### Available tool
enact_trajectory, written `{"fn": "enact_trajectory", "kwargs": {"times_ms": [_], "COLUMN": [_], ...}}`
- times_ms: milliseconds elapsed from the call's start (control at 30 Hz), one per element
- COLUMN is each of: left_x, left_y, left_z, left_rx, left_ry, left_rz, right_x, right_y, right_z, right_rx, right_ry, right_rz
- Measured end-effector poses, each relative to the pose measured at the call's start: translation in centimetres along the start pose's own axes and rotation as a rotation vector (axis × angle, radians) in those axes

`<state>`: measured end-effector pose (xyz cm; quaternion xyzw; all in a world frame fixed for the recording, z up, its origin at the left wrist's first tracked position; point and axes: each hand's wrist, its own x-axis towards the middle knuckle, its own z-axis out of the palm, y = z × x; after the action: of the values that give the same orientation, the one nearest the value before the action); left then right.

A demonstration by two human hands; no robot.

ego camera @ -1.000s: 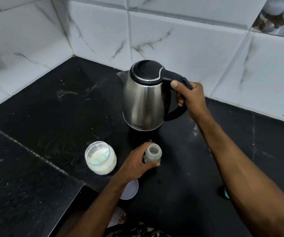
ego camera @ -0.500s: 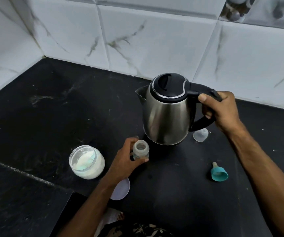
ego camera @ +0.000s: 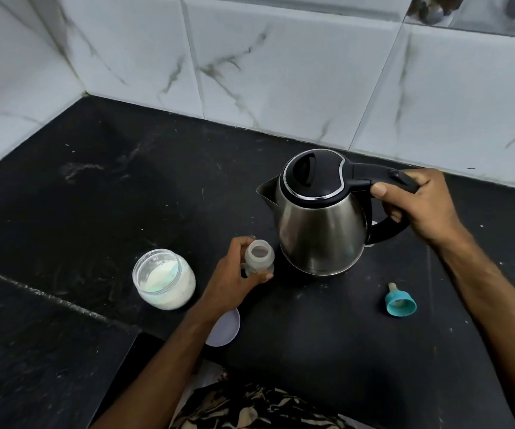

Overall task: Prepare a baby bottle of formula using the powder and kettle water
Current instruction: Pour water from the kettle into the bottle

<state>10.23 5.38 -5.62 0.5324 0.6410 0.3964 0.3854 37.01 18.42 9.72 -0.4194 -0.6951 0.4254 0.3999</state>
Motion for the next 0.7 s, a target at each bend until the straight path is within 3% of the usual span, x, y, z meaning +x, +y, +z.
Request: {"fn": "enact_trajectory", "kwargs": {"times_ms": [700], "left_x": [1.4], "left_y": [-0.1], "left_z": [1.0], "left_rx": [0.053], "left_ry": [0.075], "left_rz": [0.041], "right_x": [-1.0], "right_y": [-1.5], "right_z": [-1.5], "right_rx": [-0.153], "right_ry": [-0.098], "right_rz": [-0.021]}}
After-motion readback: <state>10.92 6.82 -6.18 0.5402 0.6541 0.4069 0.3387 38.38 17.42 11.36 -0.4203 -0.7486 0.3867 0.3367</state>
